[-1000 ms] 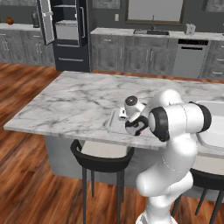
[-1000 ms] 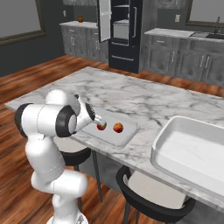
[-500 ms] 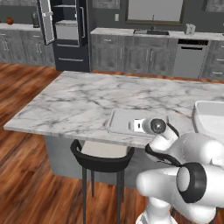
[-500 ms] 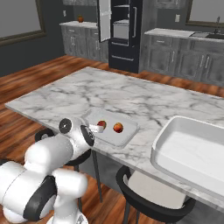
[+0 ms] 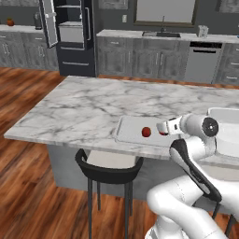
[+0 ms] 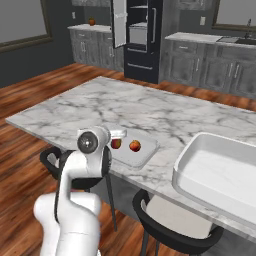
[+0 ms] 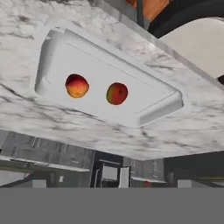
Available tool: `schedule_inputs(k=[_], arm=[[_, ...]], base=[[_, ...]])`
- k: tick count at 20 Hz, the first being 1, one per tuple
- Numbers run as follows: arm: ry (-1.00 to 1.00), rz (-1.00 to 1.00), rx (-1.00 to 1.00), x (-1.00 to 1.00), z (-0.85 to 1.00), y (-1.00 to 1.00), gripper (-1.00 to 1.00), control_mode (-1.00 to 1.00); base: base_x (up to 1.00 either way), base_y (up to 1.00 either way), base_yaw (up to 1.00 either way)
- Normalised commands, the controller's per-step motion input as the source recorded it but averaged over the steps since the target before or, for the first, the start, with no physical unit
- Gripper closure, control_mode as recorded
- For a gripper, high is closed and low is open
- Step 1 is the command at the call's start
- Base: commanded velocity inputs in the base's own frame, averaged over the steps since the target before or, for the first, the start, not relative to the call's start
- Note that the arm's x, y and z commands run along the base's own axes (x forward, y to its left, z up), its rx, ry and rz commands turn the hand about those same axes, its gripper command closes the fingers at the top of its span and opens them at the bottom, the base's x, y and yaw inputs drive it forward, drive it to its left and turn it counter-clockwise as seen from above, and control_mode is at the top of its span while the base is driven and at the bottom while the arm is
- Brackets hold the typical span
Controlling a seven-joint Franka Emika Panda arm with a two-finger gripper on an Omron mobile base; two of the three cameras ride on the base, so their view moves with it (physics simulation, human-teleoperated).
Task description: Place the cold items (peach and mango) from the fridge in one tupperware on the dining counter. Place the warm items (hot dog and kebab skewer) in the stove area in another tupperware.
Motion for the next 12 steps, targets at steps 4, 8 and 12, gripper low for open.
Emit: schedule_inputs(k=[4, 8, 12], arm=[[0.46, 0.19, -0.23, -0.95, 0.86, 0.0, -1.0, -1.0], [0.6, 0.14, -0.47, -0.93, 0.14, 0.0, -1.0, -1.0], [0.39, 0.0, -0.26, -0.79, -0.65, -0.05, -1.0, -1.0]], base=[[0.0, 0.0, 0.0], [0.0, 0.0, 0.0], [0.0, 0.0, 0.0]])
